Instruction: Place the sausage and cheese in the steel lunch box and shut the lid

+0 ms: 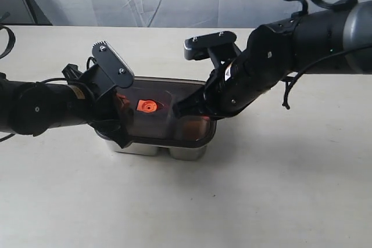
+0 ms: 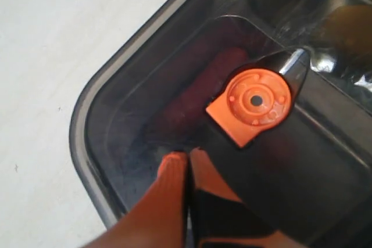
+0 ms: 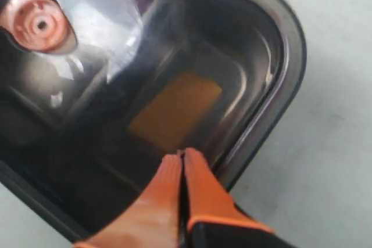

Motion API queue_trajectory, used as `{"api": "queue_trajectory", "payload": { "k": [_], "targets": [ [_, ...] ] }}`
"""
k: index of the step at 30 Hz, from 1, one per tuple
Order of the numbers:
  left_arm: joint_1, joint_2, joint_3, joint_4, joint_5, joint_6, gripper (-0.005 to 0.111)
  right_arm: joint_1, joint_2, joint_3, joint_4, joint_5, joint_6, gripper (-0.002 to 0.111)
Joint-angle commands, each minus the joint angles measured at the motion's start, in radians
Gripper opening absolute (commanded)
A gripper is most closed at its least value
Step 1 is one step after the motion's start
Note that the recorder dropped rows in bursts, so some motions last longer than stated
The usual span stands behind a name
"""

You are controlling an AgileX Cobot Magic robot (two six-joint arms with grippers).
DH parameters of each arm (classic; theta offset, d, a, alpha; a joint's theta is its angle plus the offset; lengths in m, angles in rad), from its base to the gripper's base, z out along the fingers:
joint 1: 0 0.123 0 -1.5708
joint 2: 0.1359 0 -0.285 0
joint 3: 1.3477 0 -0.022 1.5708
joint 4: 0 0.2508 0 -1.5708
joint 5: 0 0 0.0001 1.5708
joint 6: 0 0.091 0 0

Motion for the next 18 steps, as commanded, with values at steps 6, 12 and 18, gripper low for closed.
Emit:
{"api": "queue_trajectory", "payload": {
  "k": [6, 12, 18],
  "targets": [
    [-0.003, 0.04, -0.005, 0.004, 0.03, -0.007, 0.0, 0.0, 0.115, 0.003, 0.016, 0.039, -0.009, 0.0],
    [-0.003, 0.007, -0.008, 0.004, -0.031, -0.007, 0.0, 0.0, 0.056, 0.003, -0.007, 0.031, -0.011, 0.0],
    [-0.003, -0.106, -0.032, -0.002, -0.038, -0.007, 0.0, -0.001, -0.06, 0.003, -0.016, 0.015, -0.011, 0.0]
  ]
}}
